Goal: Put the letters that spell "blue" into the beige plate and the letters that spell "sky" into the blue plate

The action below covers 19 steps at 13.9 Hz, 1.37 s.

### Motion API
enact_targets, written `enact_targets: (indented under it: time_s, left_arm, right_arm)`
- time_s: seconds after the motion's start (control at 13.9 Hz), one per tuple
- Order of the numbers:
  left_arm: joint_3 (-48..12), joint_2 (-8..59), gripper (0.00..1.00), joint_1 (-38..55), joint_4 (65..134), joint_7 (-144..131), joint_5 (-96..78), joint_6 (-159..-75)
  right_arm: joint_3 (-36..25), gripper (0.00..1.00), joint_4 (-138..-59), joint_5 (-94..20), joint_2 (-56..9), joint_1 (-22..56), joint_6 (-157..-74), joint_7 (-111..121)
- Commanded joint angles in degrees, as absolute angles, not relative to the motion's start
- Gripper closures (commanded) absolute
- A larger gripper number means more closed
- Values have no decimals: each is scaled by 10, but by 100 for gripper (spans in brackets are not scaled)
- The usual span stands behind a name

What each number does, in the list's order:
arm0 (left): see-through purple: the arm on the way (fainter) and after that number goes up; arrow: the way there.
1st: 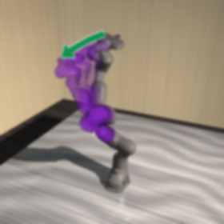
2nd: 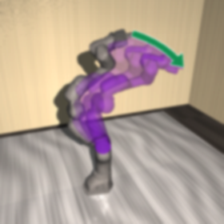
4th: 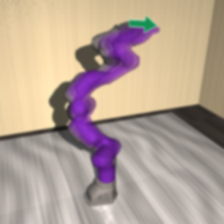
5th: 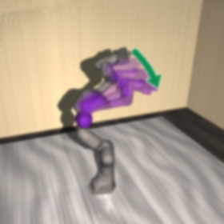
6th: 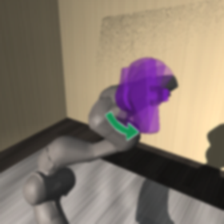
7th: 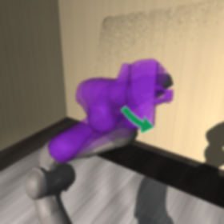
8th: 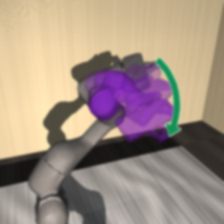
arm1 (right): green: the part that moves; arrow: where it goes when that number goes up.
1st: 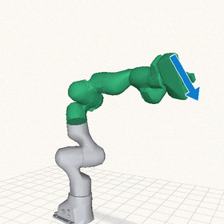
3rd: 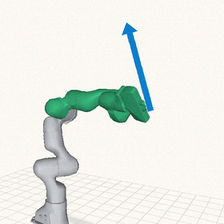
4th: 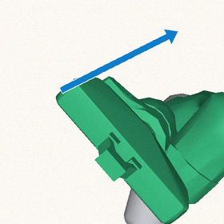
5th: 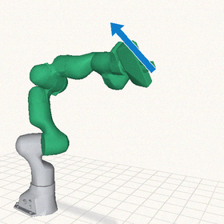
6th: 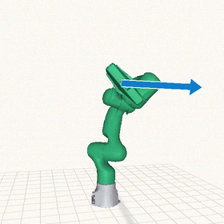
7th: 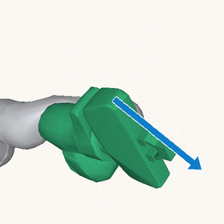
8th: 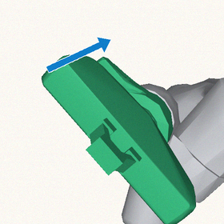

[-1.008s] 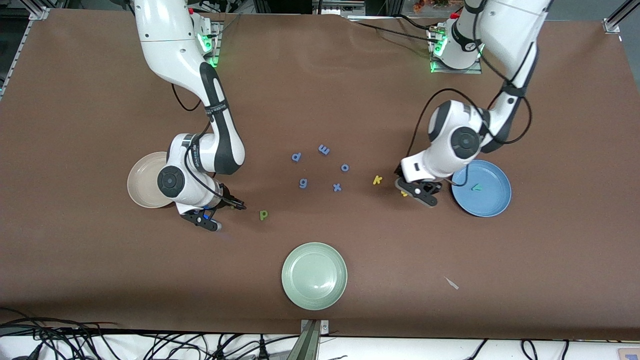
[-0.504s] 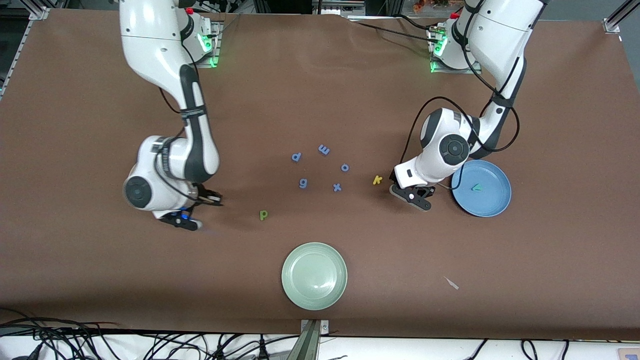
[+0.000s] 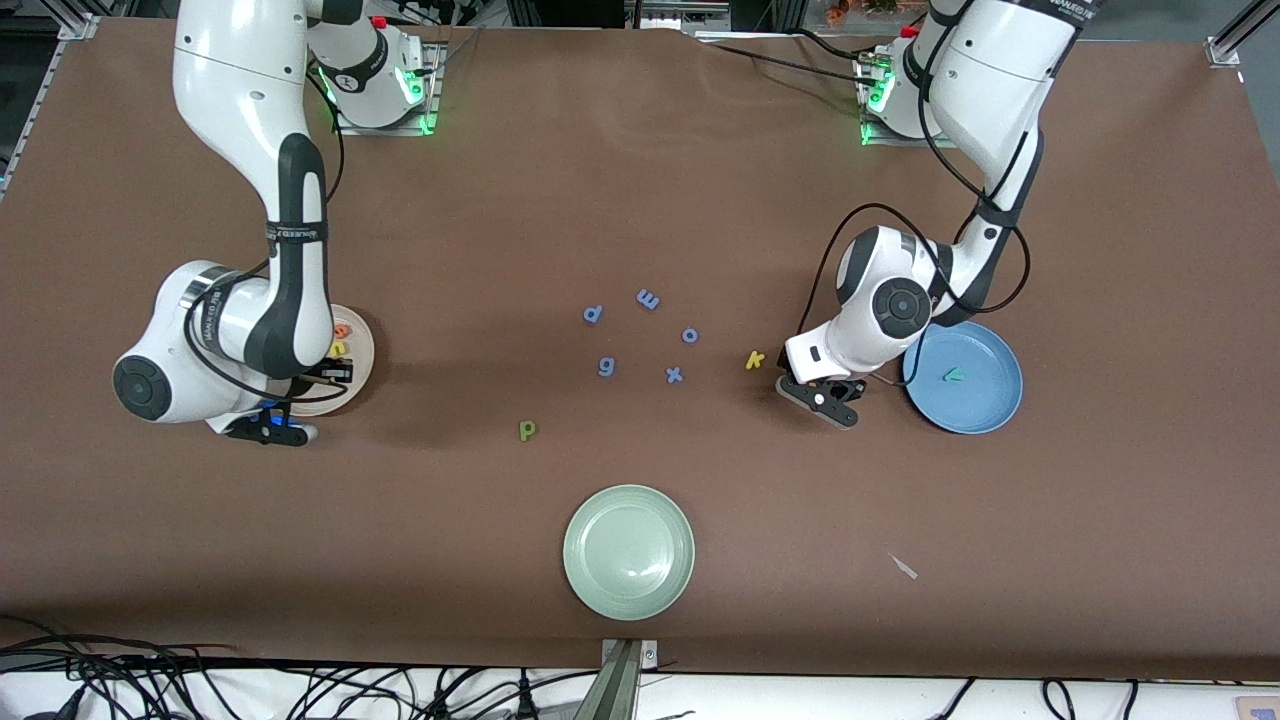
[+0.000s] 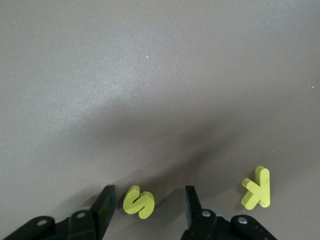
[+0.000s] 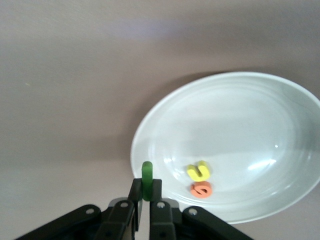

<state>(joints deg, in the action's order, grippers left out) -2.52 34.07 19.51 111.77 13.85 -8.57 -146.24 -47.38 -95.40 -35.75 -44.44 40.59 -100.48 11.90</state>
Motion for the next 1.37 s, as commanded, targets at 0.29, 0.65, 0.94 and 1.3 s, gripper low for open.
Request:
enact_targets:
  time_s: [0.29,0.65,0.94,1.3]
  left_arm:
    - [-24,349,66,189,1105,143,-38,-1463]
    - [-23,344,71,188,1105,142,-36,-1460]
    - [-24,280,73,143,1106,148,-34,-1385]
    - [-23,239,71,35,1135,347,-35,-1315]
  right_arm:
    - [-499,0,-1023,-350,-438,433,-1056,146]
    - [-534,0,-995,-352,-438,507,-1049,83]
    - [-532,0,-958,-361,-438,554,-1045,18]
    - [-491,0,-924,-424,-446,570,-1048,11]
